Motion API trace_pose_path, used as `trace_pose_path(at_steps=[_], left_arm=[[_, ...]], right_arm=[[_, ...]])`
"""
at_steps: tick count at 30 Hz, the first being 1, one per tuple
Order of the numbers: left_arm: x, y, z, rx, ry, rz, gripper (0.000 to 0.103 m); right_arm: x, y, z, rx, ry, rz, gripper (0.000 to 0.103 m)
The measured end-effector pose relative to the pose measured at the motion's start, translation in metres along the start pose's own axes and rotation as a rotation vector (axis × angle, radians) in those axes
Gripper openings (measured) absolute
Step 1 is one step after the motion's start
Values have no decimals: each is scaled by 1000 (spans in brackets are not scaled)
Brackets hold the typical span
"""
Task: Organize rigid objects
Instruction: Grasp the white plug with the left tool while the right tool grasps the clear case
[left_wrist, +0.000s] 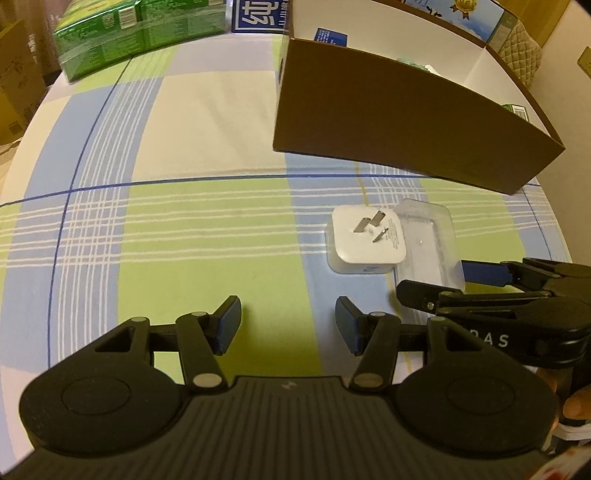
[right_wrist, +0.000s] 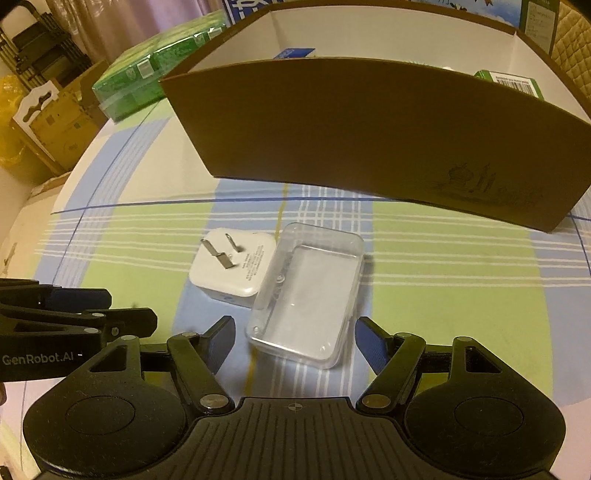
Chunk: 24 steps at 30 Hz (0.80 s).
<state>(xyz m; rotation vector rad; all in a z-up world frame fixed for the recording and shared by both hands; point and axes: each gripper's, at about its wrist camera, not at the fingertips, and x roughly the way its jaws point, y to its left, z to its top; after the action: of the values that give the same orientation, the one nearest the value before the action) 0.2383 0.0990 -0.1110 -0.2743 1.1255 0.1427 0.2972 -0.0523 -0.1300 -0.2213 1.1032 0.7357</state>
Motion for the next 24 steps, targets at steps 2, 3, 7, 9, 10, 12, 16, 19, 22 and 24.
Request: trace_pose_path(at_steps=[2,3,7,9,10,12,16,19,22,24], left_arm=[[4,-2,3,8,5,-6,52],[5,-3,4,12,5,-11,52],[11,-10,9,36,8,-37,52],[14,-15,11,49,9,-51,52],[15,-17,13,54,8,-61,53],[17,-21,16,68,3,-86,56],[24,-32,22,95,1,-123,58],[32,-40,27,104,14,-127,59],[38,-43,32,101,17,-138,60],[42,-45,34,97,17,-136,61]], right_arm=[[1,-3,1,5,-2,1,69],[1,-5,1,7,-5,4,68],[1,-14,1,-3,-14,-18,55],[-1,-20,1,-4,-21,-31,54],[-2,-23,2,0,-23,-42,54],[-4,-31,2,18,-29,-59,54],[-7,-47,5,65,-31,-73,55],[-9,-58,7,100,-32,-74,55],[-8,-65,7,117,-27,-84,55],[-10,-68,6,114,-30,-82,55]])
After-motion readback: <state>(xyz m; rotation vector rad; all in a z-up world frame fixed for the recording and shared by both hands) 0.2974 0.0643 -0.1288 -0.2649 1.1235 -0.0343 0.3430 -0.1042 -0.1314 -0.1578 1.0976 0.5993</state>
